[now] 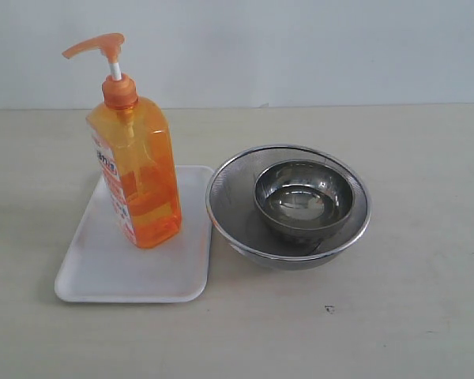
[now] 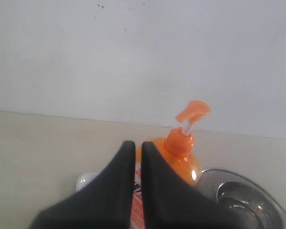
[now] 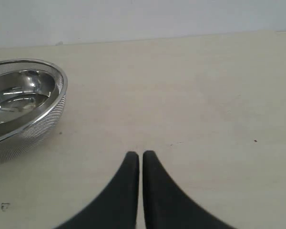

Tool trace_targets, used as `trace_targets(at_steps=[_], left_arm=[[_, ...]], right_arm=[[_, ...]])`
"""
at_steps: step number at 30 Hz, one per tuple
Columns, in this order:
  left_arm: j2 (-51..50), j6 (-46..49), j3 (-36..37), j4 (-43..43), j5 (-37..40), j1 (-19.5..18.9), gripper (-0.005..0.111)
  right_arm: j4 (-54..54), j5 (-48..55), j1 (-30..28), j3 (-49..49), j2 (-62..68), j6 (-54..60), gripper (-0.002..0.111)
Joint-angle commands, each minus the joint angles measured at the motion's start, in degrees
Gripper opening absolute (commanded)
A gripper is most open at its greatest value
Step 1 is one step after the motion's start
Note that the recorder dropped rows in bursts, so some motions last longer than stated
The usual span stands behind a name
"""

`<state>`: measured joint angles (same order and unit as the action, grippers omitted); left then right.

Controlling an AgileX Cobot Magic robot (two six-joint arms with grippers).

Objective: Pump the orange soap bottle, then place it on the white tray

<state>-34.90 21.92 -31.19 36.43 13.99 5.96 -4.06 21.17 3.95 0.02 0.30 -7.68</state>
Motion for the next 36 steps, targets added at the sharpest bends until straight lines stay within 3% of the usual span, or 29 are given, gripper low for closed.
trace_targets(at_steps=[1, 9, 13, 21, 31, 36], left_arm=[[0.2, 0.8, -0.3, 0.7, 1.9, -0.1, 0.005], [0.2, 1.7, -0.3, -0.1, 1.4, -0.1, 0.005], [0.2, -0.6, 2.7, -10.8, -1.5, -0.1, 0.005], [0.2, -33.4, 9.3, -39.2, -9.9, -0.1, 0.005], [0.2, -36.7, 14.7, -39.3, -14.0, 0.1, 0.005], [0.2, -36.7, 21.8, -39.3, -23.3, 4.1, 0.005]], right_arm=[[-0.4, -0.8, 0.0, 0.0, -0.3, 0.1, 0.0], [-0.4, -0.8, 0.0, 0.0, -0.3, 0.1, 0.0], [-0.4, -0.8, 0.0, 0.0, -0.3, 0.1, 0.0], [-0.4, -0.8, 0.0, 0.0, -0.3, 0.1, 0.0], [-0.4, -0.8, 0.0, 0.0, -0.3, 0.1, 0.0], [-0.4, -0.8, 0.0, 0.0, -0.3, 0.1, 0.0]])
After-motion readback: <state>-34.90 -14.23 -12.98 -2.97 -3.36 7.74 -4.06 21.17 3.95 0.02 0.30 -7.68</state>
